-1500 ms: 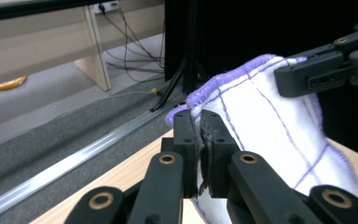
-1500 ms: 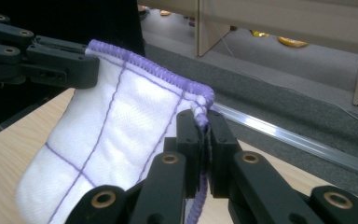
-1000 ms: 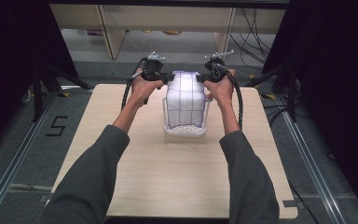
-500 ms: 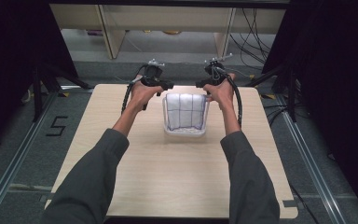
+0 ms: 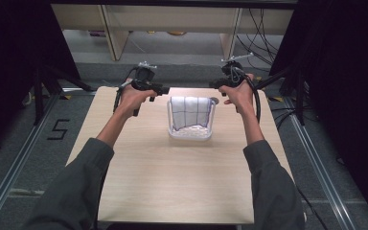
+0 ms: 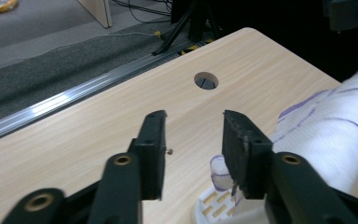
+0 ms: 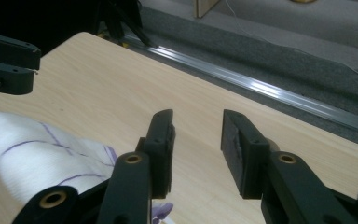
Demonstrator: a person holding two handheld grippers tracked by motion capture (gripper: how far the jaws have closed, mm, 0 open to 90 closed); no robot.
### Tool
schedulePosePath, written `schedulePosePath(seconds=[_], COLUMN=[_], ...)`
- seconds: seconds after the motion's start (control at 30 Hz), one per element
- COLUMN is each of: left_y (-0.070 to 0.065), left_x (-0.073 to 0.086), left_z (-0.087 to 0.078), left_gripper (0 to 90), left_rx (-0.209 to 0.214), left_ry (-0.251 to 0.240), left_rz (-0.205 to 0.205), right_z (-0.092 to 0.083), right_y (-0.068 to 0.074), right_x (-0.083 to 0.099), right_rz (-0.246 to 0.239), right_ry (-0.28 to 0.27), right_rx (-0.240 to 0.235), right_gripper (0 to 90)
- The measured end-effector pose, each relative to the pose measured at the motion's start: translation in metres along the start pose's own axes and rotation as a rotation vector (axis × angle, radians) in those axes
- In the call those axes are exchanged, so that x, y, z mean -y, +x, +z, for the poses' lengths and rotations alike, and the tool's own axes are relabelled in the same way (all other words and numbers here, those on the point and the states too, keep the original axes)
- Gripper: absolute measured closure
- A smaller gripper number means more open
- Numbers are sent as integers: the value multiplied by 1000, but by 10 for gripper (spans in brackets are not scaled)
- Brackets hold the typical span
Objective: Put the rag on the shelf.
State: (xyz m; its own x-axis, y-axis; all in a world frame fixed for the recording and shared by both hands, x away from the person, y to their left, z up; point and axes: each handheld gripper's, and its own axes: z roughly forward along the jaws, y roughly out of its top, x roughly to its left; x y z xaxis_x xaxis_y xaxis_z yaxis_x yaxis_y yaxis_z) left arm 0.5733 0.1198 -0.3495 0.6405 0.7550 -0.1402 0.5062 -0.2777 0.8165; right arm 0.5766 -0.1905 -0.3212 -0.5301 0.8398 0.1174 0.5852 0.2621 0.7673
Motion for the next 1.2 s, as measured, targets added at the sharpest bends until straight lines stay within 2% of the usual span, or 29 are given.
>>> schedulePosePath(seconds=[0.07, 0.1, 0.2, 0.23, 0.27, 0.33, 0.47, 0.5, 0.53, 0.57, 0.67, 0.83, 0.87, 0.9, 0.97, 1.03, 1.07, 1.1, 1.13, 1.17, 1.2], left_y=[0, 0, -2, -3, -3, -4, -5, -5, -5, -6, -9, -13, -14, -14, -15, -16, -17, -19, -19, -19, -21], left_x=[3, 4, 9, 11, 12, 15, 18, 19, 20, 21, 23, 28, 29, 30, 32, 35, 36, 37, 38, 39, 40], left_z=[-6, -8, -16, -19, -21, -26, -33, -34, -36, -37, -40, -45, -46, -47, -48, -49, -50, -49, -50, -51, -51], left_gripper=[537, 525, 471, 459, 458, 456, 439, 437, 434, 431, 421, 410, 409, 409, 408, 407, 405, 403, 403, 399, 395], left_rx=[1, -1, -19, -16, -7, -4, 2, 3, 5, 6, 15, 21, 21, 24, 29, 35, 37, 42, 45, 45, 44], left_ry=[-3, 0, 16, 18, 15, 10, 1, -4, -9, -11, -12, -7, -9, -14, -18, -16, -20, -33, -33, -20, -29], left_rz=[-13, -13, 5, 12, 15, 11, 3, 2, -5, -9, 4, 12, 15, 13, 6, 12, 11, -2, -2, 9, 2], right_z=[-7, -9, -18, -20, -23, -25, -31, -31, -33, -34, -35, -37, -39, -40, -41, -42, -43, -42, -43, -44, -44], right_y=[2, 2, 6, 6, 7, 7, 10, 10, 12, 12, 13, 15, 17, 16, 18, 18, 20, 20, 19, 21, 22], right_x=[2, 4, 8, 9, 11, 14, 19, 20, 21, 22, 26, 31, 32, 33, 34, 35, 36, 37, 37, 38, 39], right_rz=[0, -14, -23, -45, -36, -49, -47, -59, -38, -48, -49, -74, -52, -72, -62, -82, -64, -68, -92, -81, -75], right_ry=[-2, -8, -14, -29, -18, -42, -41, -53, -42, -38, -48, -60, -50, -52, -56, -61, -54, -60, -57, -53, -63], right_rx=[-12, -17, -35, -39, -42, -49, -54, -57, -52, -51, -59, -62, -64, -62, -73, -67, -64, -72, -67, -60, -71], right_gripper=[624, 623, 615, 613, 613, 611, 604, 603, 599, 598, 592, 587, 586, 585, 585, 583, 583, 581, 580, 580, 579])
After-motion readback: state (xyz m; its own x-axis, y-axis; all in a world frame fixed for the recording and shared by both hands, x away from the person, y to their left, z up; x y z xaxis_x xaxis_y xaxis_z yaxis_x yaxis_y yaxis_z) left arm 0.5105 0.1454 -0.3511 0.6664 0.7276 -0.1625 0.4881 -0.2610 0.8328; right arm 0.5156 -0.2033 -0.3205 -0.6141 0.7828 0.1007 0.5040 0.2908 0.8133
